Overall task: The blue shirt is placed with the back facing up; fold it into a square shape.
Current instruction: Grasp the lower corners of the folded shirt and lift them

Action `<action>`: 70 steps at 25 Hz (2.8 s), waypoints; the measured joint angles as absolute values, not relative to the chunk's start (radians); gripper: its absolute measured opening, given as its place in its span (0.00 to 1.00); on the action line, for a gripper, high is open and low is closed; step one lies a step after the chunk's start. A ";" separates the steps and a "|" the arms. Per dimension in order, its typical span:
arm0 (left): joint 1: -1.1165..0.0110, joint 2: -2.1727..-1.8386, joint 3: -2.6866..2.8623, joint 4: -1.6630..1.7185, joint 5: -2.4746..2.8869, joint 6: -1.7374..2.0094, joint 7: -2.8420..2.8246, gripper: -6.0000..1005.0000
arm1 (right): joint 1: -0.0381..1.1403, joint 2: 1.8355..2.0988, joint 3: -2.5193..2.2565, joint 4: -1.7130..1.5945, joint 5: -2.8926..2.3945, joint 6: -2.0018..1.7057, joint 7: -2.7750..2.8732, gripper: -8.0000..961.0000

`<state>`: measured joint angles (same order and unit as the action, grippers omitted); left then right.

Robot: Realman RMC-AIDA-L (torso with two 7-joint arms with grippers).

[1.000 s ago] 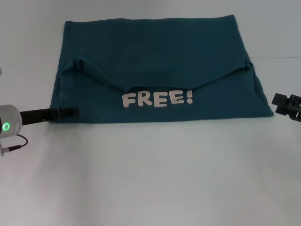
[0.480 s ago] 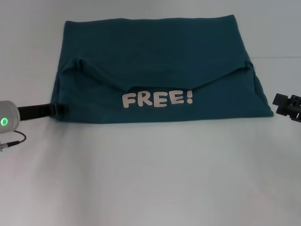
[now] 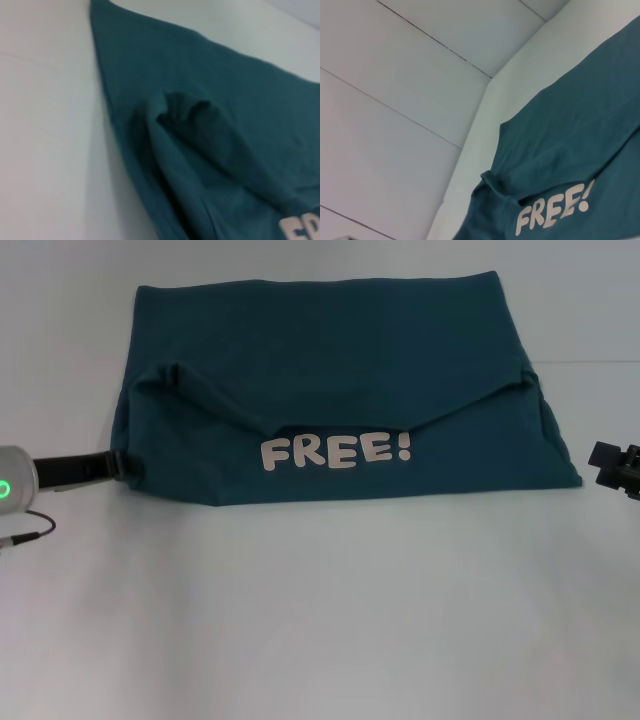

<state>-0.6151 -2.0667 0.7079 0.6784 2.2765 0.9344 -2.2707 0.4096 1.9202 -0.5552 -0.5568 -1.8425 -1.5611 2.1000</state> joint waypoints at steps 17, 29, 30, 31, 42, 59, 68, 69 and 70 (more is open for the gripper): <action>-0.649 -2.027 0.557 0.680 2.269 1.059 -2.371 0.04 | 0.505 1.866 -0.566 -0.638 -2.050 -1.508 2.195 0.74; -0.652 -2.025 0.554 0.670 2.277 1.051 -2.392 0.04 | 0.684 1.869 -0.582 -0.698 -2.417 -1.272 2.433 0.74; -0.652 -2.025 0.554 0.670 2.277 1.051 -2.392 0.04 | 0.695 1.871 -0.583 -0.693 -2.438 -1.261 2.438 0.74; -0.652 -2.026 0.554 0.670 2.276 1.051 -2.392 0.04 | 0.706 1.874 -0.584 -0.688 -2.461 -1.249 2.442 0.74; -0.652 -2.031 0.562 0.670 2.269 1.040 -2.392 0.03 | 0.724 1.925 -0.738 -0.666 -2.503 -1.084 2.426 0.74; -0.656 -2.042 0.564 0.645 2.269 1.010 -2.390 0.03 | 0.776 1.955 -0.802 -0.533 -2.505 -0.896 2.427 0.73; -0.657 -2.042 0.560 0.646 2.269 1.009 -2.389 0.03 | 0.777 1.977 -0.826 -0.518 -2.505 -0.844 2.433 0.73; -0.657 -2.042 0.560 0.645 2.269 1.009 -2.389 0.03 | 0.777 1.978 -0.827 -0.516 -2.505 -0.840 2.433 0.73; -0.657 -2.042 0.559 0.645 2.269 1.009 -2.389 0.03 | 0.778 1.980 -0.827 -0.516 -2.505 -0.839 2.433 0.73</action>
